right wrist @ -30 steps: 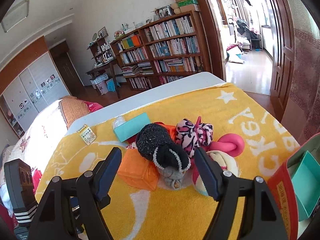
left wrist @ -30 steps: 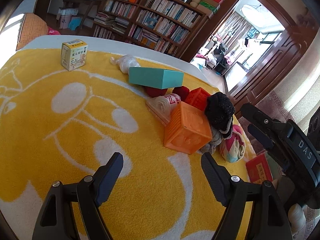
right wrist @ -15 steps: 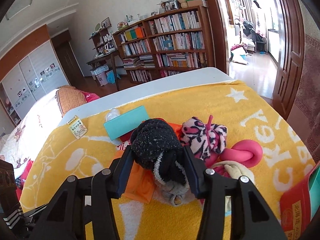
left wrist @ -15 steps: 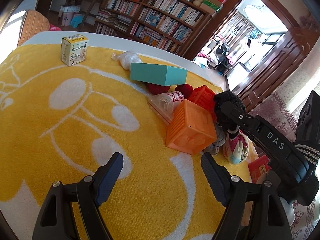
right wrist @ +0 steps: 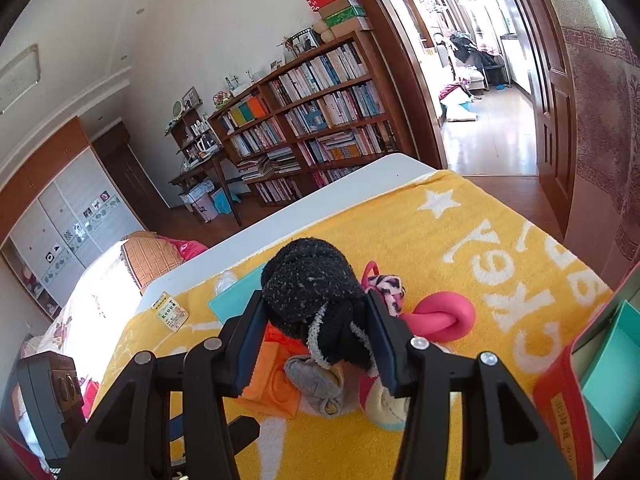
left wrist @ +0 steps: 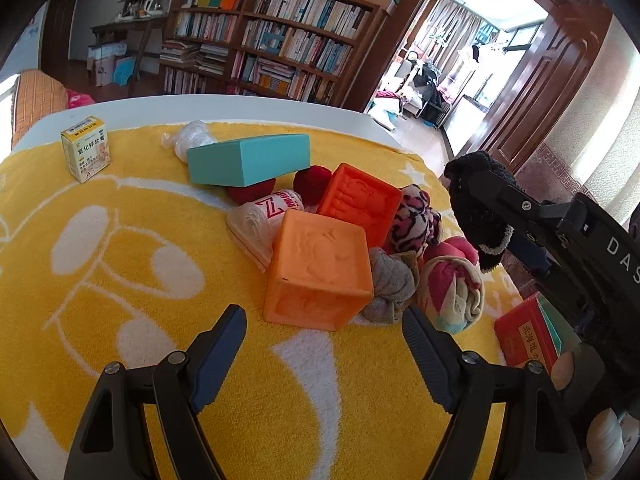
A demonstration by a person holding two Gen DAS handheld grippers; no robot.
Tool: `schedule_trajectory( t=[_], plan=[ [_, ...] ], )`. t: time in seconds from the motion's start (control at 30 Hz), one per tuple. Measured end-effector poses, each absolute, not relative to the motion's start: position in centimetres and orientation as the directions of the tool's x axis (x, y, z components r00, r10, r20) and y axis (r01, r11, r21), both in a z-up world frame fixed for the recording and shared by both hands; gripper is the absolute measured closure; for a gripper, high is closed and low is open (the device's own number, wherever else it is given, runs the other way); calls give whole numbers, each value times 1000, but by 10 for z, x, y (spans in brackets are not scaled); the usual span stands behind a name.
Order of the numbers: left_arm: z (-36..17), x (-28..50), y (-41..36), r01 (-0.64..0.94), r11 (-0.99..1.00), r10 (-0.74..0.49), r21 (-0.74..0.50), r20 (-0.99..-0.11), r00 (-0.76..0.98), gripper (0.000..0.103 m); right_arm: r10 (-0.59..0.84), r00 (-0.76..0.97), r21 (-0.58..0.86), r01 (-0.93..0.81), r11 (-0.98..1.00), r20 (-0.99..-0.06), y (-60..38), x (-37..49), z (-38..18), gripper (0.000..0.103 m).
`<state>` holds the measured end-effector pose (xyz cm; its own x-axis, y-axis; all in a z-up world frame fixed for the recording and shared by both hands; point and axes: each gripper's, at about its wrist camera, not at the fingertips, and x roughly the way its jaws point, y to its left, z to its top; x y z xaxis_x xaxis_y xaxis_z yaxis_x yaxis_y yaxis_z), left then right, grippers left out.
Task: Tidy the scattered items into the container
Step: 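Grasp the black knit hat with the right gripper while the left gripper grasps the orange block, then carry the black hat and orange block over the red tin with both grippers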
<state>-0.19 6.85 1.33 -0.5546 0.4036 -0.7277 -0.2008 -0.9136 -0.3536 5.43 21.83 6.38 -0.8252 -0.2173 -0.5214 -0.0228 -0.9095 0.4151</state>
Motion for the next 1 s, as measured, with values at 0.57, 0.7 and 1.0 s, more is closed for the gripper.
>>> schedule_trajectory(
  t=[0.57,0.7,1.0],
  plan=[
    [-11,-32,81,-200,-933,359,-299,-749,-557,42,-221,-822,418,-22,-908,-525,218,54,61,50],
    [-11,-31,76,-197,-926,376,-323,-735,-564,43,-211,-818,406,-30,-913,-535,216,52,57,50],
    [10,-13,76,-209,-951,309,-227,-698,-646,43,-182,-821,395,-58,-917,-541,219,51,52,50]
  ],
)
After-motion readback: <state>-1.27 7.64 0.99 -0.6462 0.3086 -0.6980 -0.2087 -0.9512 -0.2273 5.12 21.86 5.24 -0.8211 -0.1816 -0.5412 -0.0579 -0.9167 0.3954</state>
